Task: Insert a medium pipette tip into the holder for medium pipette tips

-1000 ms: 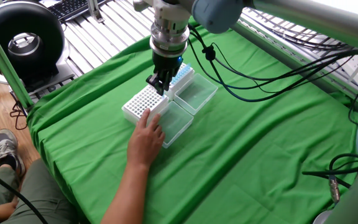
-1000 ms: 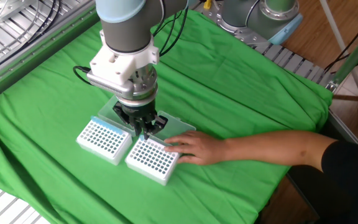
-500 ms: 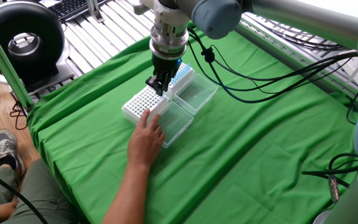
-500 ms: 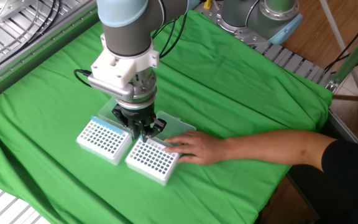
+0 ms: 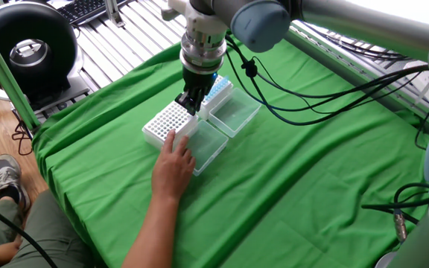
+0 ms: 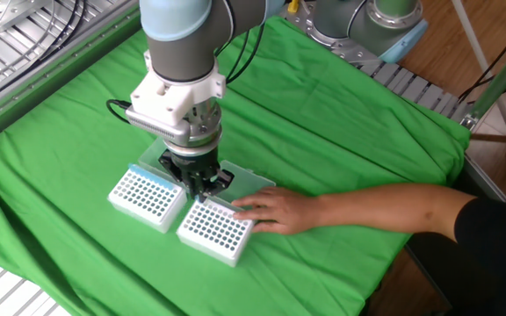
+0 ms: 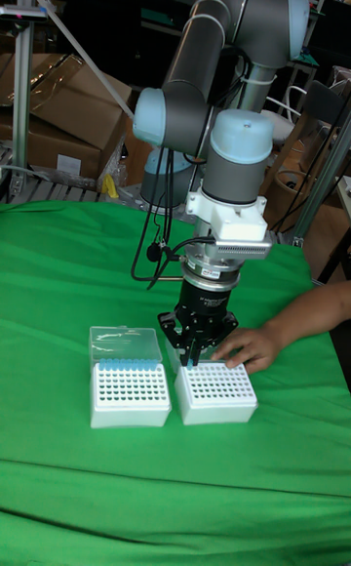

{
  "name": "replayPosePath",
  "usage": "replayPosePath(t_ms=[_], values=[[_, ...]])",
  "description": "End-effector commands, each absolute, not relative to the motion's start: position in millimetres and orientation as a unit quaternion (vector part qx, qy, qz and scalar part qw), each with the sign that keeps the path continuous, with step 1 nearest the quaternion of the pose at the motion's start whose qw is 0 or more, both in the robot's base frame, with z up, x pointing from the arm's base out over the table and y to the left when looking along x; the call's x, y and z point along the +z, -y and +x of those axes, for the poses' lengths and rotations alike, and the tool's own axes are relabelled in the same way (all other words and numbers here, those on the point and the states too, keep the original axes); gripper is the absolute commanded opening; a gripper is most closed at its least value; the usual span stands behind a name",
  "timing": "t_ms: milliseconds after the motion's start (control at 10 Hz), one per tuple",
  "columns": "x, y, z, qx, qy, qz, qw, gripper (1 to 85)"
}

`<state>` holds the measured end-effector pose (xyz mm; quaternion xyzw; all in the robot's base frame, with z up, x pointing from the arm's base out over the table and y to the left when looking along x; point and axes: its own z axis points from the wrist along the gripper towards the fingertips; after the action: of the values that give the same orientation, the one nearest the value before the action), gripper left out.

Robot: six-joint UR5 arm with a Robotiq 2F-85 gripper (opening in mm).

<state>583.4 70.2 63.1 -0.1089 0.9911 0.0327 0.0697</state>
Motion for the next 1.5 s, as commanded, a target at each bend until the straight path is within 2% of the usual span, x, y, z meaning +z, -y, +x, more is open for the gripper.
replayPosePath(t_ms=[0,400,800,1400], values=[[63,-71,585,0.036,-0.992,-0.093,0.072,13.7],[74,-67,579,0.019,-0.995,-0.074,0.061,2.0],[103,-68,571,0.017,-0.996,-0.075,0.038,1.0],[145,-59,585,0.007,-0.996,-0.089,0.022,1.0]])
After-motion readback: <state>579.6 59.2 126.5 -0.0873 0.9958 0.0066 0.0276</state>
